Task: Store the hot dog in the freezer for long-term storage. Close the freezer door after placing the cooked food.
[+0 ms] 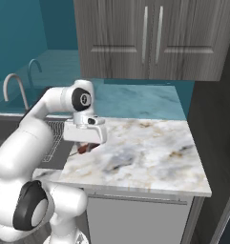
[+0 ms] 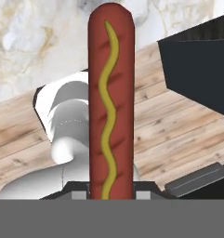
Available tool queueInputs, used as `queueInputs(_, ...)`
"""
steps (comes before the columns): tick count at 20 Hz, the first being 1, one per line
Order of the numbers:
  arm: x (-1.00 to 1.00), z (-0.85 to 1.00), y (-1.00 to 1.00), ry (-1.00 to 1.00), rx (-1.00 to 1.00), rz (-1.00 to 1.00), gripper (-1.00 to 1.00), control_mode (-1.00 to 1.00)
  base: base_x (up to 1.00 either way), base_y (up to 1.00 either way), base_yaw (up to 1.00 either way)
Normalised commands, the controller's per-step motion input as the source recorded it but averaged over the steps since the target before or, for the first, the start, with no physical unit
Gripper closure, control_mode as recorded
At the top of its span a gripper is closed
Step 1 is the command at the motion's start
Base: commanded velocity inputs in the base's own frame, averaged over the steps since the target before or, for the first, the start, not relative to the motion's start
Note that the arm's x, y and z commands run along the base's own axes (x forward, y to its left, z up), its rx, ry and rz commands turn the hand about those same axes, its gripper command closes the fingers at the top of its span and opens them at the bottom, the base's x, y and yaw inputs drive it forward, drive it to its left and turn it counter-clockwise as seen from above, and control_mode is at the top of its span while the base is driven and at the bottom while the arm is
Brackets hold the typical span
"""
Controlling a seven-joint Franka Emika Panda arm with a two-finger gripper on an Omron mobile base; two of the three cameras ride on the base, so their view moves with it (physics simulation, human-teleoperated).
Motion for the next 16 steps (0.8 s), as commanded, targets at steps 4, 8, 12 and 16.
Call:
queueInputs(4,-0.33,0.00,0.13,-0.03,0.02,0.01,1.00,-1.00,0.00,0.00,0.00)
queueInputs(8,-0.20,0.00,0.24,-0.13,0.12,0.05,1.00,-1.00,0.00,0.00,0.00)
queueInputs(12,-0.13,0.00,0.23,-0.14,0.18,0.04,1.00,-1.00,0.00,0.00,0.00)
queueInputs(16,-0.02,0.02,0.14,-0.02,0.10,0.02,1.00,-1.00,0.00,0.00,0.00)
